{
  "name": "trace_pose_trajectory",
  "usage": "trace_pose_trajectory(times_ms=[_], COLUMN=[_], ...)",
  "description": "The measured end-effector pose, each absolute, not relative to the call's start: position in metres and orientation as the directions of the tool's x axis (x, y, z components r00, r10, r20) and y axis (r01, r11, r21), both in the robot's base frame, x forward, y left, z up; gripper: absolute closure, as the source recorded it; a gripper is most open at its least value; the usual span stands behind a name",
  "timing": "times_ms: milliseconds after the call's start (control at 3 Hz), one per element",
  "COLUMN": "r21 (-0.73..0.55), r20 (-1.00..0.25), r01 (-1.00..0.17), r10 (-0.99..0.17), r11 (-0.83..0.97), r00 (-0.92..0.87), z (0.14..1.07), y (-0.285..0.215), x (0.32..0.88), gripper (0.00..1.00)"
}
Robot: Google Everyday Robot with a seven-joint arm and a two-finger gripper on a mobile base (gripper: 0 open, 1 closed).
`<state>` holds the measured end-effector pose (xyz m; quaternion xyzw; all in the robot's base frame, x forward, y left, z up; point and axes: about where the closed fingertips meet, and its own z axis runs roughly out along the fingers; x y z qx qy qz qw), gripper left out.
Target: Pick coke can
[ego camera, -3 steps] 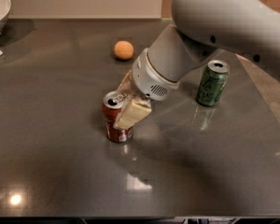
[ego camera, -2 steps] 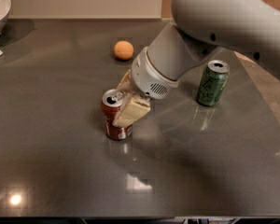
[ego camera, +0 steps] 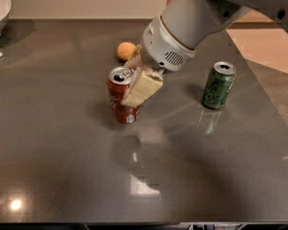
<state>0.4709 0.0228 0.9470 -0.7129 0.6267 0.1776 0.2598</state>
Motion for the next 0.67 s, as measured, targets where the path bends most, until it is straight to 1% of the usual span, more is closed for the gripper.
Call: trace_pose_trajectory(times_ms=[333, 667], r21=[-0.181, -0.190], r20=[-0.579, -0.580], r01=[-0.973, -0.971], r10=[-0.783, -0.781], r11=[-0.147, -0.147], r00=[0.226, 0.232], z=[1.0028, 1.0072], y=[0.0144, 0.0155], x=[0.4915, 0.4914], gripper=[1.00, 1.00])
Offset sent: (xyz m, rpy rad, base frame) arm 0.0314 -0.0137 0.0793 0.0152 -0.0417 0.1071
